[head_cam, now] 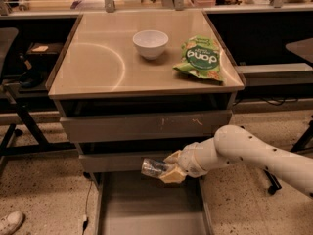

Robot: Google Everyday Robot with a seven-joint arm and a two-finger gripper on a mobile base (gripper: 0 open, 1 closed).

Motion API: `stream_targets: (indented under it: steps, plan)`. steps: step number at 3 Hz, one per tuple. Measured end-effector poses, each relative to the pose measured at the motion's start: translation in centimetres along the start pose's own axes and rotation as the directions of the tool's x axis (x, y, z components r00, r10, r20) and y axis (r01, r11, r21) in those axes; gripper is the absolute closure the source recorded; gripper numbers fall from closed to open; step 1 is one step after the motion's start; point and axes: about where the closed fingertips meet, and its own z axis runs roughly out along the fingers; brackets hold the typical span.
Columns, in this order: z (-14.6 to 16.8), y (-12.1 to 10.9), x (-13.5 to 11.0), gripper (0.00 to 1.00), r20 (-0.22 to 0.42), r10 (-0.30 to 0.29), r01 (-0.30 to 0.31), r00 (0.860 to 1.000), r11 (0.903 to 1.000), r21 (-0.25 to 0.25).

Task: Pick redbull can from bottom drawer and place on counter

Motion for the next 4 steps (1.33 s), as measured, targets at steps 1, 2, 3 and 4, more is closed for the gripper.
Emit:
stream_targets:
  steps: [1,2,3,4]
  plan:
    - [-0.5,-0.1,-0.5,1.00,-0.005,-0.011,0.011,1.000,0.9999,0.010]
    - [-1.8,0.0,-1.9,1.00,0.011,-0.034,0.033,0.999,0.9991,0.024]
    - [-4.6,0.8,-6.7,1.00,0.028,-0.109,0.108,0.994,0.9931,0.045]
    - [-7.3,1.0,-12.4,1.00,0.008,-0.200,0.199,0.980,0.9773,0.074]
